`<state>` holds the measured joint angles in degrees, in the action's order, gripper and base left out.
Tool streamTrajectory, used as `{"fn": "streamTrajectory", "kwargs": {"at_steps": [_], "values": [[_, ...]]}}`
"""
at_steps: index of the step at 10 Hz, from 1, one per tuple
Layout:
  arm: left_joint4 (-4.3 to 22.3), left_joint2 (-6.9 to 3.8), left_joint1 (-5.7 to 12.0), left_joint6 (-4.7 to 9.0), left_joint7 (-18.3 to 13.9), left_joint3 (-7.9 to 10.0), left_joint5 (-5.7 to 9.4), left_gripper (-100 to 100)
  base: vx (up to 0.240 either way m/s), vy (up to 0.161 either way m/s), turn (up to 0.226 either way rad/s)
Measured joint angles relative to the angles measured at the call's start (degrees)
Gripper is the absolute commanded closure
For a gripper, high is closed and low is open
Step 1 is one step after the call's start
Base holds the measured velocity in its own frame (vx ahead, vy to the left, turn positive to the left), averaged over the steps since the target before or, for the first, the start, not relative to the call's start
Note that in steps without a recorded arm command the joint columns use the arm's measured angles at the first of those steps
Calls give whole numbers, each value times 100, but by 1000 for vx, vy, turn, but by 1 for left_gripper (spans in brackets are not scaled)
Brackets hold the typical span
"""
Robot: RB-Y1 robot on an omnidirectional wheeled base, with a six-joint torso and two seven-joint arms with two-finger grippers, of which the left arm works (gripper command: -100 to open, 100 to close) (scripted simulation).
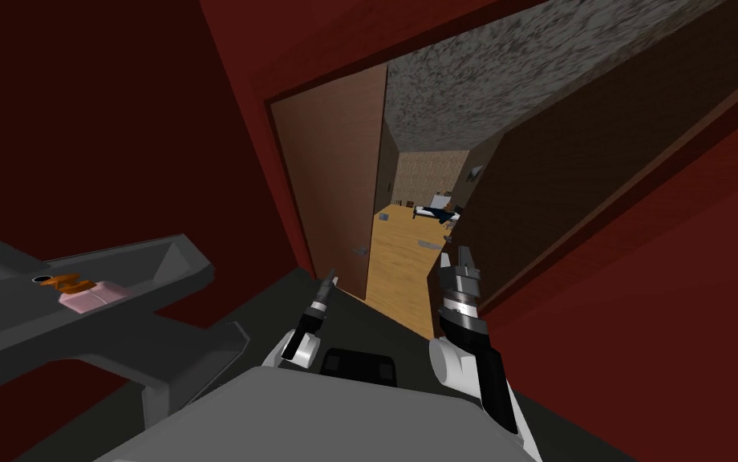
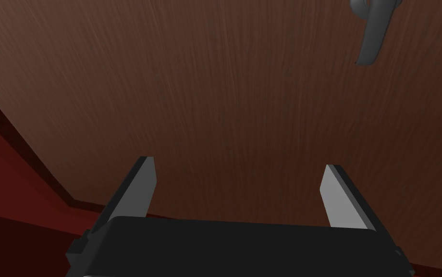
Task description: Push the door open
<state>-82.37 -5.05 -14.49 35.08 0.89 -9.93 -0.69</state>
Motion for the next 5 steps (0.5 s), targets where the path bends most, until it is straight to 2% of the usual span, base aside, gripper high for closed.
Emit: {"fn": "streamTrajectory", "kwargs": {"at_steps": [2,3,5], "values": [[296,24,57,94,-8,-63,-4,-100,90,60,-74],[362,37,33,113,-14,-107,-11,-100,101,36,-58],[652,21,119,179,-61,-148,1,-100,86,48,-61]]}}
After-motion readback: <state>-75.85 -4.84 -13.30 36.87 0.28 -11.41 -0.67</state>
